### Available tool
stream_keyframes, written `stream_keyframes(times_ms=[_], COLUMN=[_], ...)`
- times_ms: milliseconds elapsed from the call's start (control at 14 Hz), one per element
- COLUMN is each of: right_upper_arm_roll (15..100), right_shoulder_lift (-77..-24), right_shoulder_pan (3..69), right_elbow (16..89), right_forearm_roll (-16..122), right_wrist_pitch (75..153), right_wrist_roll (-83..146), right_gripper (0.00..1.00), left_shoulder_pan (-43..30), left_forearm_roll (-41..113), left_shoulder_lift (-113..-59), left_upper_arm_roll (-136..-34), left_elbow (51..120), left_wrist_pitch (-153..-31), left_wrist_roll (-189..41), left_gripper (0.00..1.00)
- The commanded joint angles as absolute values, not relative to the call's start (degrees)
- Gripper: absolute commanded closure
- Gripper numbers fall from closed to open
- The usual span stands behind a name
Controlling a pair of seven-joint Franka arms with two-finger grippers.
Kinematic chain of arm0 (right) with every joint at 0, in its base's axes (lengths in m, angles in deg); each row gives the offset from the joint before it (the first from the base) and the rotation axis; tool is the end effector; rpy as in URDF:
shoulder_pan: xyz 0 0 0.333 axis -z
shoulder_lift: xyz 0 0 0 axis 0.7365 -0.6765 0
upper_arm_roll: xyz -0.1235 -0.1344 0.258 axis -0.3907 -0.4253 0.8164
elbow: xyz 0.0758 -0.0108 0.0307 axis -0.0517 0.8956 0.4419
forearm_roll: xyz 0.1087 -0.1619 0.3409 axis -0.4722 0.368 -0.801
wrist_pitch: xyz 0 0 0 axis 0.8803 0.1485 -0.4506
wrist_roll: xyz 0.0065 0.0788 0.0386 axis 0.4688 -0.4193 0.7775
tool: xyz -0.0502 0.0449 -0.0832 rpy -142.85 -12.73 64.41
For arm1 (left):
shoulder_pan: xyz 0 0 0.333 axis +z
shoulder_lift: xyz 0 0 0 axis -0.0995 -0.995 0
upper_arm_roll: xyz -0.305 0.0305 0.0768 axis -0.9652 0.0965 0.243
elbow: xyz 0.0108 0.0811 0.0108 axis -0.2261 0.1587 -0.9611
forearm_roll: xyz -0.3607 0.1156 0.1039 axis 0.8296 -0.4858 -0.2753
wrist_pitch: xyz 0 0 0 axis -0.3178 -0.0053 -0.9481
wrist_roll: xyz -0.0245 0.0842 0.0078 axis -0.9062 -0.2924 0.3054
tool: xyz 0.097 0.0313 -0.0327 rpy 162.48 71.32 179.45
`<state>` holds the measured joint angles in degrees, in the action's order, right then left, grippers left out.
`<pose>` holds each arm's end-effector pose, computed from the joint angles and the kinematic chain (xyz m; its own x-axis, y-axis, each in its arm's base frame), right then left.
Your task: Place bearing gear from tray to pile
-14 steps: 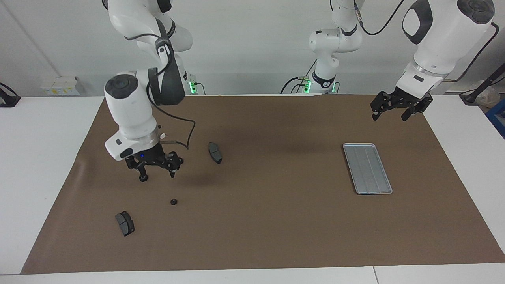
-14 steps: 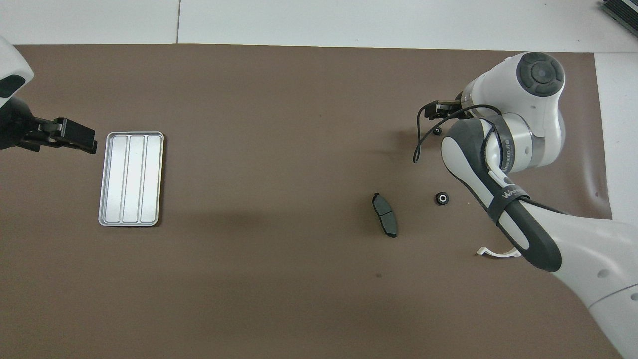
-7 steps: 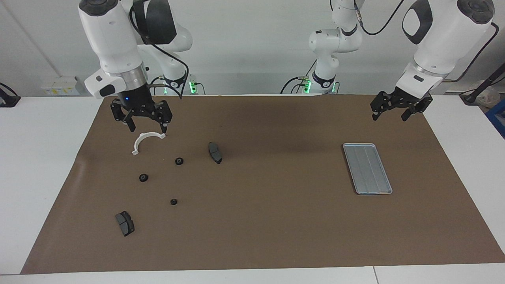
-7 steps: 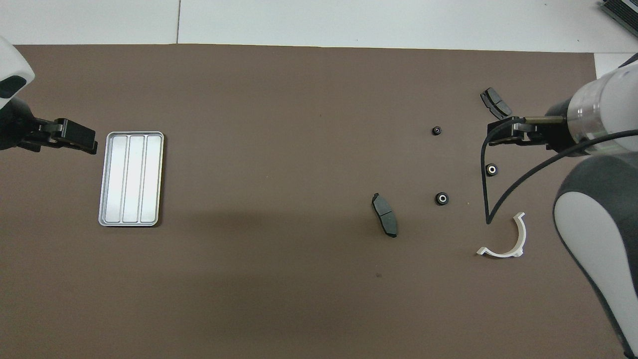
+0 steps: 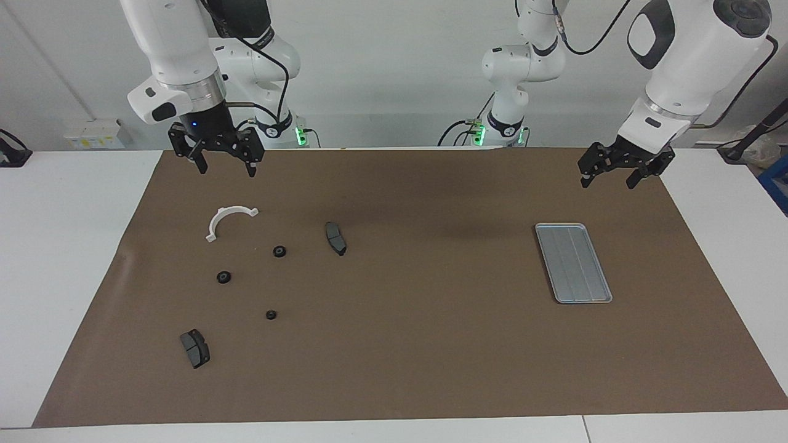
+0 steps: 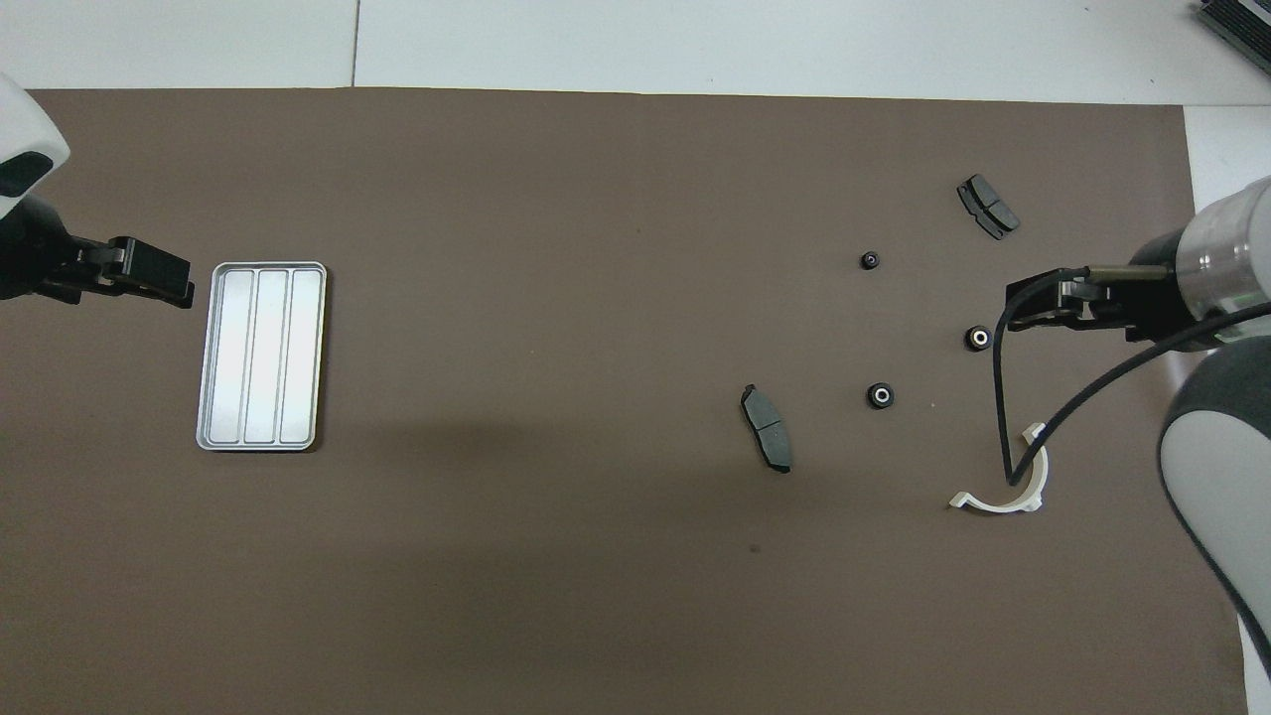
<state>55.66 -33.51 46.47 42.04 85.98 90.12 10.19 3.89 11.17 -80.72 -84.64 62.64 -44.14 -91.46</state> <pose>0.5468 0.0609 0.6196 0.9924 -0.1161 0.0413 -0.1176 -0.9924 0.0359 0.5788 -0.0425 0.6062 0.9940 -0.1080 -0.0184 -0.1078 -0.9941 0.0104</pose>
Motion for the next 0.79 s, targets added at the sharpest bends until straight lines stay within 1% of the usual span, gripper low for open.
stream_keyframes(times_ms=[0, 287, 430, 716], right_upper_arm_roll=[56.07, 56.16, 56.16, 56.07], right_shoulder_lift=[-32.20, -31.59, -29.83, -29.92], right_shoulder_pan=[47.34, 46.90, 46.90, 46.82], right_elbow=[43.76, 45.16, 48.33, 48.25], right_forearm_roll=[84.39, 84.38, 84.38, 84.38], right_wrist_pitch=[90.37, 89.92, 90.54, 90.89], right_wrist_roll=[11.85, 11.94, 13.77, 14.32], right_gripper=[0.00, 0.00, 0.00, 0.00], left_shoulder_pan=[4.30, 4.30, 4.30, 4.30], left_forearm_roll=[10.10, 10.10, 10.10, 10.10], left_shoulder_lift=[-78.84, -78.84, -78.84, -78.84], left_upper_arm_roll=[-84.68, -84.68, -84.68, -84.68], left_elbow=[64.81, 64.81, 64.81, 64.81], left_wrist_pitch=[-44.72, -44.72, -44.72, -44.72], left_wrist_roll=[-92.31, -92.31, -92.31, -92.31], left_gripper=[0.00, 0.00, 0.00, 0.00])
